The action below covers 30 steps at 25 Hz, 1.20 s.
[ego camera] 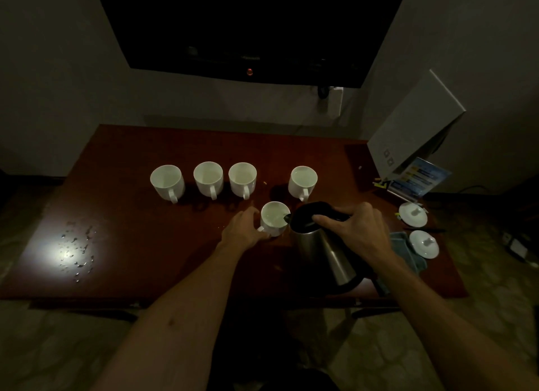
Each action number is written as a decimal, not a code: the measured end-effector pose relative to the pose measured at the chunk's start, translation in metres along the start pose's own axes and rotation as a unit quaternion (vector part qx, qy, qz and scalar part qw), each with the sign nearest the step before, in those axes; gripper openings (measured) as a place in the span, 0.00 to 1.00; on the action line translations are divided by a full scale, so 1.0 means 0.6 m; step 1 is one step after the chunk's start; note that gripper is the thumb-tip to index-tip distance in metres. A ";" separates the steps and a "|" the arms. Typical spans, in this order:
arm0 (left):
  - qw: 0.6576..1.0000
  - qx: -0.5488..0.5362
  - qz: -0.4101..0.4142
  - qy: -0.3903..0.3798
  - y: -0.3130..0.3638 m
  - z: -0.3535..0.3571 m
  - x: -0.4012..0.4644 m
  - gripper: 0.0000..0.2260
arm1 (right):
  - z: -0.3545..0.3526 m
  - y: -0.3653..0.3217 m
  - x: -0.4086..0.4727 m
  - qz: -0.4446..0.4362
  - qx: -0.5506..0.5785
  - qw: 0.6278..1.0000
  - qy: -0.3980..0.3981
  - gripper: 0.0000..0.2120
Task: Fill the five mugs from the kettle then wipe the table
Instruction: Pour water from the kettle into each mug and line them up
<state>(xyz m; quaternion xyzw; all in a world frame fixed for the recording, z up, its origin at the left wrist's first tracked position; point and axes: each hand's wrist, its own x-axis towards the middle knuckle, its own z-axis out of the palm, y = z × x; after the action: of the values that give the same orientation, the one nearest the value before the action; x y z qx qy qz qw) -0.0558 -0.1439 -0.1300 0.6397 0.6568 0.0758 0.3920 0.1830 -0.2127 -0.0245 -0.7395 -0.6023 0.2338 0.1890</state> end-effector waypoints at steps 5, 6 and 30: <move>1.000 0.000 -0.003 -0.006 -0.003 0.009 -0.003 0.29 | 0.006 0.005 0.000 0.010 0.003 1.000 0.002 0.22; 1.000 -0.001 -0.001 -0.006 -0.005 0.010 -0.003 0.29 | 0.007 0.005 0.000 0.011 0.005 1.000 0.000 0.22; 1.000 0.006 -0.002 0.002 -0.013 0.011 0.009 0.26 | 0.012 0.008 0.016 0.002 0.011 1.000 -0.008 0.26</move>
<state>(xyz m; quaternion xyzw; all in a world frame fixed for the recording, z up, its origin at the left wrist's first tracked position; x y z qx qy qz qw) -0.0572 -0.1428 -0.1416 0.6403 0.6597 0.0721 0.3869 0.1843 -0.2042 -0.0341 -0.7368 -0.5994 0.2467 0.1922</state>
